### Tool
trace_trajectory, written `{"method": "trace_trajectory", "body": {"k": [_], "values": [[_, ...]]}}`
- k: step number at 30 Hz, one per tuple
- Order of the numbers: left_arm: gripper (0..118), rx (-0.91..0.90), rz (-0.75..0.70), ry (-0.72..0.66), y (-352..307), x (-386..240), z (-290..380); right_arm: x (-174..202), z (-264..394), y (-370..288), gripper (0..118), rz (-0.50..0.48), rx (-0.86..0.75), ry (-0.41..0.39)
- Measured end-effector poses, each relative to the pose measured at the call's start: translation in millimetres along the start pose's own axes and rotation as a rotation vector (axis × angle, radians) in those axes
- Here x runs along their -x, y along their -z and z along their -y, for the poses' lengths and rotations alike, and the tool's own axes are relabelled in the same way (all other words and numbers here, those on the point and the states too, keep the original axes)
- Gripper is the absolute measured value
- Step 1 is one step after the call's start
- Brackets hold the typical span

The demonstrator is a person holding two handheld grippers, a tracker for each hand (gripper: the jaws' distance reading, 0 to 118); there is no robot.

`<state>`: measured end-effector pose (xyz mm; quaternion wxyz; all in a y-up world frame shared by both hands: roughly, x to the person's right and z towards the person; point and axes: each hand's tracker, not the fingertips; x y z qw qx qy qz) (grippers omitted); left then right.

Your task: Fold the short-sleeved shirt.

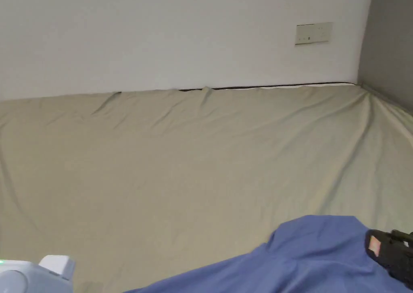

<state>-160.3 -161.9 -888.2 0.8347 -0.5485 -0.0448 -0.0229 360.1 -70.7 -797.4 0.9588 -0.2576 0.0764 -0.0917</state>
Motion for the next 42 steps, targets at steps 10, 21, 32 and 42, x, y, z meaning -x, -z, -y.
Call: {"method": "trace_trajectory", "body": {"k": [10, 21, 32, 42], "values": [[4, 0.007, 0.04, -0.06, -2, 2, 3, -72, -23, 139, 83, 0.043, 0.358, 0.079], [4, -0.075, 0.091, -0.131, -9, 7, 10, -76, -9, 199, 3, 0.083, 0.409, 0.059], [3, -0.206, 0.195, -0.092, -80, 3, 11, -47, -1, 53, 3, -0.167, 0.123, 0.244], [3, -0.392, 0.203, -0.076, -192, -3, 138, -8, 68, -154, 3, -0.018, -0.031, 0.31]]}}
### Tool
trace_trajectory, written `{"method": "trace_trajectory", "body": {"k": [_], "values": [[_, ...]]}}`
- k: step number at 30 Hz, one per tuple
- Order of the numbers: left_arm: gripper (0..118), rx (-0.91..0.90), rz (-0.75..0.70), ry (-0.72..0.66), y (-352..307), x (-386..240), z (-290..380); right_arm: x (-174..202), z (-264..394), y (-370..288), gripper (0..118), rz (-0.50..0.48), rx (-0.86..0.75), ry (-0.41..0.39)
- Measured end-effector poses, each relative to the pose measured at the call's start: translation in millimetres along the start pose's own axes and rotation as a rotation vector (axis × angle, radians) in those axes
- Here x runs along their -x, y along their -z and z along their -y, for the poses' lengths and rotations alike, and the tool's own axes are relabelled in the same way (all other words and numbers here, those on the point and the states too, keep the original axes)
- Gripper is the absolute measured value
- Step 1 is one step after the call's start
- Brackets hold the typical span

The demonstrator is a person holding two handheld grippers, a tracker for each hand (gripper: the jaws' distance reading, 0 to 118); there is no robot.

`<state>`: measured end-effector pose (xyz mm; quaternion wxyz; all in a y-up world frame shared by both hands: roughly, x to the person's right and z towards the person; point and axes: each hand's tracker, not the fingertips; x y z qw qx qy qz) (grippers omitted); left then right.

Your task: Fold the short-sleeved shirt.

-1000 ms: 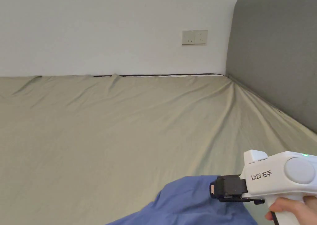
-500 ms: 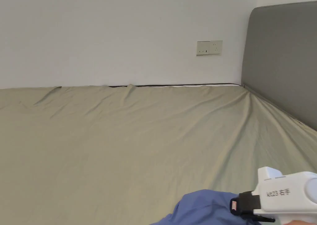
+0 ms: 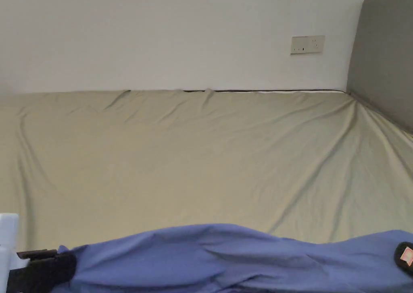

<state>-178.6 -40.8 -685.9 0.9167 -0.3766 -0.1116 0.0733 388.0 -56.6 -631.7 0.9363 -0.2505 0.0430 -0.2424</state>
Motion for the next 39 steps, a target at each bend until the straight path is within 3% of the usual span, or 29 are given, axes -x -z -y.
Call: {"method": "trace_trajectory", "body": {"k": [2, 5, 7, 9, 11, 13, 14, 16, 17, 18, 21, 23, 28, 29, 30, 31, 32, 33, 35, 36, 39], "values": [[3, -0.008, -0.03, -0.047, -11, 2, 32, -4, 25, -16, 3, 0.105, 0.018, -0.002], [3, 0.08, -0.088, -0.106, -8, 11, 82, -11, 59, -19, 3, 0.24, 0.168, -0.059], [3, 0.149, -0.151, -0.074, 3, 14, 107, -19, 77, -10, 3, 0.241, 0.177, -0.113], [3, 0.182, -0.135, -0.119, 16, 18, 121, -24, 89, -1, 3, 0.259, 0.24, -0.059], [6, 0.177, -0.119, -0.2, 21, 20, 128, -21, 95, 2, 5, 0.275, 0.229, -0.095], [7, 0.163, -0.118, -0.189, 23, 17, 129, -18, 96, 1, 5, 0.284, 0.226, -0.105], [16, 0.163, -0.113, -0.195, 26, 18, 128, -19, 93, -1, 13, 0.282, 0.22, -0.106], [37, 0.166, -0.065, -0.255, 29, 19, 127, -17, 89, -2, 63, 0.283, 0.22, -0.098], [44, 0.165, -0.057, -0.277, 28, 15, 124, -17, 87, -2, 78, 0.299, 0.221, -0.101], [53, 0.175, -0.056, -0.274, 28, 14, 121, -14, 85, -5, 78, 0.316, 0.218, -0.118], [69, 0.296, -0.067, -0.232, 23, 2, 103, 4, 74, -15, 78, 0.326, 0.192, -0.221], [69, 0.304, -0.128, -0.244, 9, -8, 89, 20, 64, -25, 78, 0.315, 0.134, -0.255], [69, -0.051, -0.138, -0.112, -53, -51, 57, 85, 38, -48, 76, 0.167, -0.065, -0.356], [66, -0.082, -0.138, -0.082, -61, -58, 54, 98, 38, -49, 72, 0.129, -0.095, -0.395], [51, -0.12, -0.133, -0.046, -66, -64, 53, 112, 38, -50, 50, 0.097, -0.121, -0.436], [26, -0.153, -0.123, -0.002, -68, -69, 52, 127, 39, -49, 17, 0.07, -0.133, -0.479], [0, -0.162, -0.093, 0.033, -67, -71, 52, 138, 40, -46, 0, 0.046, -0.136, -0.517], [0, -0.131, -0.035, 0.05, -61, -67, 53, 148, 44, -38, 0, 0.022, -0.117, -0.524], [0, -0.08, 0.094, -0.089, -51, -52, 54, 158, 48, -28, 0, -0.009, -0.122, -0.601], [0, -0.044, 0.14, -0.141, -48, -44, 58, 156, 56, -20, 0, -0.064, -0.024, -0.525], [0, -0.002, 0.094, -0.225, -38, -18, 77, 156, 64, -9, 0, -0.13, 0.01, -0.497]]}}
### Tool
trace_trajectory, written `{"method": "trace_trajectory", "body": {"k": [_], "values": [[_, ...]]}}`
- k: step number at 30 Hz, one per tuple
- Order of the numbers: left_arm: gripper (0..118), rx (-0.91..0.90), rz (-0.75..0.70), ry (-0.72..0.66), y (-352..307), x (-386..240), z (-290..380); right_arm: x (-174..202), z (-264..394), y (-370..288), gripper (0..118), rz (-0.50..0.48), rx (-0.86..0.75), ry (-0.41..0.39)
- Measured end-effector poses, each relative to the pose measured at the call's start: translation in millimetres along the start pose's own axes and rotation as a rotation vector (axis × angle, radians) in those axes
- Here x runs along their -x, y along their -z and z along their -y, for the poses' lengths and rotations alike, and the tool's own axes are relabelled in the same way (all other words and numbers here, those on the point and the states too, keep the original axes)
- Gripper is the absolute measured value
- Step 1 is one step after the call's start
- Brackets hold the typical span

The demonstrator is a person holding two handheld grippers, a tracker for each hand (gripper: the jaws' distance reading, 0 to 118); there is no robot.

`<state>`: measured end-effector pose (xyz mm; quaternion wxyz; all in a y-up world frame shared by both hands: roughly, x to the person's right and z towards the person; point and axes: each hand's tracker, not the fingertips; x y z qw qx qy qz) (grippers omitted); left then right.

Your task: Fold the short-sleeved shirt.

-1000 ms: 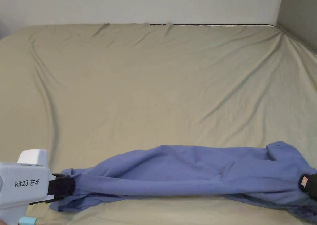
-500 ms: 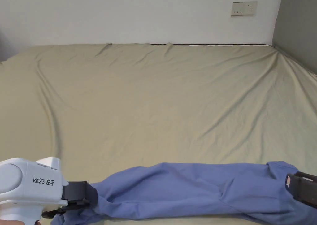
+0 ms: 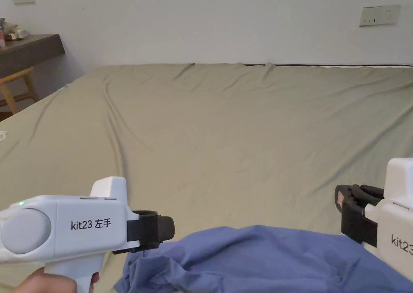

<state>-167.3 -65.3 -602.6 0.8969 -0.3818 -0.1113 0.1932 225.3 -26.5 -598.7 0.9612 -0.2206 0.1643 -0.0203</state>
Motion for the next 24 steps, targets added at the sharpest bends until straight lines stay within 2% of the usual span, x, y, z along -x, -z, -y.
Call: {"method": "trace_trajectory", "body": {"k": [2, 4, 5, 7, 8, 9, 13, 17, 21, 24], "values": [[1, 0.03, -0.053, -0.044, 0, 19, 9, -3, 5, 5, 0, -0.027, -0.003, -0.012], [2, 0.034, -0.033, -0.176, 3, 49, 16, -4, 6, 10, 0, -0.028, 0.006, 0.01], [14, 0.025, -0.031, -0.233, 4, 61, 18, -7, 8, 12, 0, -0.04, 0.009, 0.025], [76, 0.021, -0.008, -0.381, 9, 84, 24, -9, 11, 17, 0, -0.088, 0.021, 0.075], [100, 0.03, -0.015, -0.43, 13, 91, 28, -10, 12, 19, 0, -0.104, 0.028, 0.082], [113, 0.057, -0.024, -0.463, 16, 97, 32, -12, 13, 21, 0, -0.111, 0.036, 0.085], [112, 0.137, 0.028, -0.461, 36, 109, 41, -12, 15, 28, 0, -0.126, 0.046, 0.108], [112, 0.138, 0.123, -0.467, 61, 106, 38, -13, 16, 34, 0, -0.129, 0.065, 0.122], [118, 0.187, 0.11, -0.409, 81, 103, 31, -17, 17, 37, 0, -0.149, 0.074, 0.16], [118, 0.191, 0.131, -0.444, 82, 109, 32, -20, 19, 41, 0, -0.155, 0.079, 0.18]]}}
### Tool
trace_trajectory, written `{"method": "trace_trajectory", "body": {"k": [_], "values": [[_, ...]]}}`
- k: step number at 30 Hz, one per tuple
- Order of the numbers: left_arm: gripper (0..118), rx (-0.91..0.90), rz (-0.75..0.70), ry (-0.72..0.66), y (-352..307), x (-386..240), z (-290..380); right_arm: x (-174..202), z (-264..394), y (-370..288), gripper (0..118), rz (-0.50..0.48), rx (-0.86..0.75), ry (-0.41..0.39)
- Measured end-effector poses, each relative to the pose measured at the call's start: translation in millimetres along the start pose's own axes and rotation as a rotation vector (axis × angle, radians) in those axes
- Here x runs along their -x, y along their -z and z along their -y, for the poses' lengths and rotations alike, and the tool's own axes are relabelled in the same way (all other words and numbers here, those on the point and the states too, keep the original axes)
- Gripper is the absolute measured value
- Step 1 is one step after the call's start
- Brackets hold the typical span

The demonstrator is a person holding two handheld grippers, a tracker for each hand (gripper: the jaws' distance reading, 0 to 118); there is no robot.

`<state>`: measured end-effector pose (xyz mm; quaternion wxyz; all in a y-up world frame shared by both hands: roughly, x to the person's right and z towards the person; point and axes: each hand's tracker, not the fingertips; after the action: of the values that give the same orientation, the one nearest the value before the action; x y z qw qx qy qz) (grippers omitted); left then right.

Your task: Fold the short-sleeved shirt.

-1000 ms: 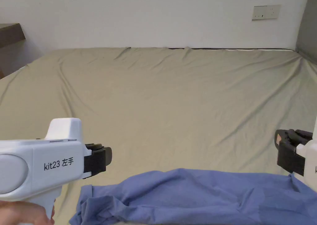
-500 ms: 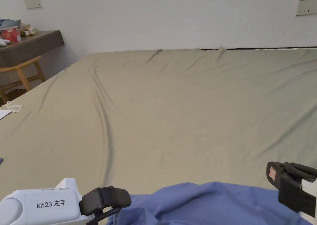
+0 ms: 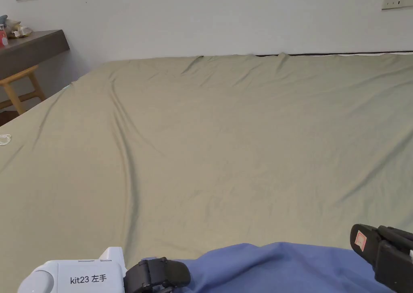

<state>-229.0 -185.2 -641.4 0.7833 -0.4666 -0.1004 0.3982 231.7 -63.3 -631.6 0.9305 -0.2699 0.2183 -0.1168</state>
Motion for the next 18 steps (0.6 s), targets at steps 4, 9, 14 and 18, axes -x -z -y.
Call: {"method": "trace_trajectory", "body": {"k": [4, 9, 14, 18], "values": [[118, 0.024, -0.02, 0.119, 1, -6, 6, -6, 4, 5, 0, -0.002, 0.009, 0.025], [113, 0.11, -0.21, 0.376, 11, -37, 19, -14, 7, 7, 0, -0.016, 0.028, 0.059], [48, 0.139, -0.316, 0.312, -1, -49, -13, -22, 6, 8, 0, 0.006, 0.043, 0.064], [26, 0.06, -0.069, 0.126, -14, -41, -26, -26, 3, 3, 0, 0.006, 0.034, 0.072]]}}
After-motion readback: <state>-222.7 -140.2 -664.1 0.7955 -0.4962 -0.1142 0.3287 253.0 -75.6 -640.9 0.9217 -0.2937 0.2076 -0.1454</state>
